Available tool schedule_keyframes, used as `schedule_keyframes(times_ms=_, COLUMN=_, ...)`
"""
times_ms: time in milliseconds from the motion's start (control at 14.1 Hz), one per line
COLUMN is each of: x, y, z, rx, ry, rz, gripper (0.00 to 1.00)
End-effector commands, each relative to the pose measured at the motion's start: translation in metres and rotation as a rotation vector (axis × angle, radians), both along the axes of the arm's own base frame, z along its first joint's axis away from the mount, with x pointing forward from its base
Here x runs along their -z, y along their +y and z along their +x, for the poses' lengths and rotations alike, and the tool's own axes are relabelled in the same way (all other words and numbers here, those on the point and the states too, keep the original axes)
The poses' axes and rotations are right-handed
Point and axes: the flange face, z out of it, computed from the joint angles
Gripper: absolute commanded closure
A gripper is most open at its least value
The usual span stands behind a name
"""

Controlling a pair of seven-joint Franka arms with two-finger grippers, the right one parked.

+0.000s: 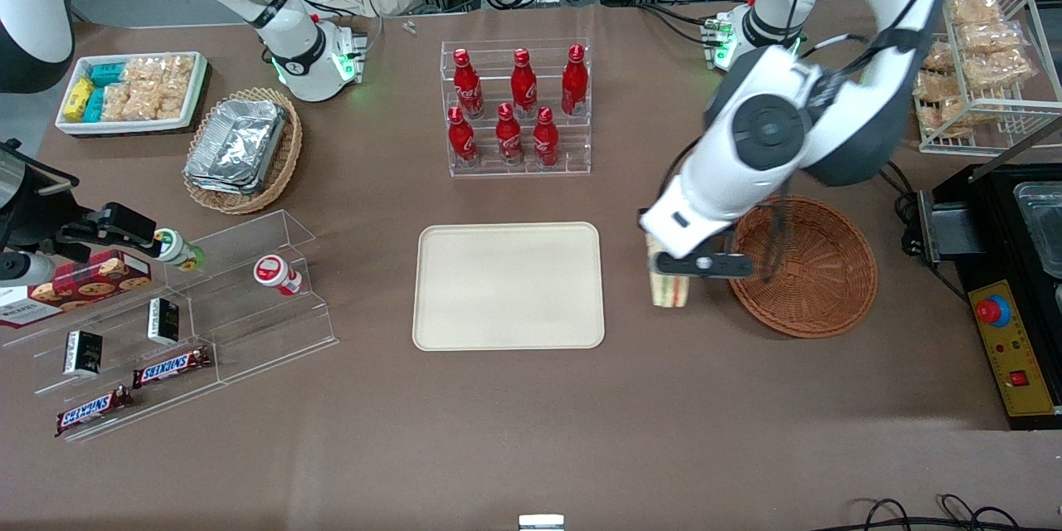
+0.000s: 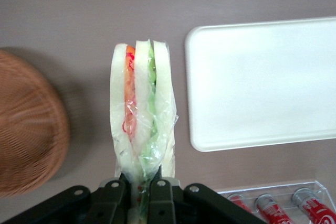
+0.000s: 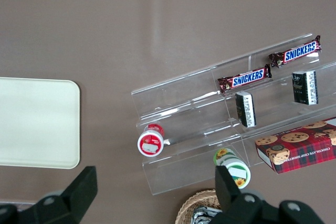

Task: Place sandwich from basket to tray
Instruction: 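Lift the sandwich and carry it over the cream tray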

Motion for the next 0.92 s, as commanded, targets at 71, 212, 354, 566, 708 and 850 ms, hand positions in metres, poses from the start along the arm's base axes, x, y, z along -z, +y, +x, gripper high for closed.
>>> schedule_keyframes(times_ms=71, x=0.050, y=-0.060, z=0.004, rx=0.034, ry=0.018, rz=-0.061, gripper=1.00)
schedule_keyframes(times_ms=212, x=0.087, y=-0.082, z=0.004, rx=-0.007, ry=0.020, rz=-0.085, gripper=1.00)
schedule_keyframes(times_ms=354, x=0.122, y=-0.093, z=0.005, rx=-0.060, ry=0.039, rz=-0.110, gripper=1.00)
schedule_keyframes(times_ms=566, x=0.158, y=-0.100, z=0.006, rx=-0.063, ry=0.024, rz=-0.127, gripper=1.00)
schedule_keyframes(times_ms=708, x=0.180, y=-0.097, z=0.009, rx=-0.064, ry=0.021, rz=-0.122, gripper=1.00)
schedule_keyframes(times_ms=850, x=0.181, y=-0.095, z=0.009, rx=-0.055, ry=0.016, rz=-0.111, gripper=1.00)
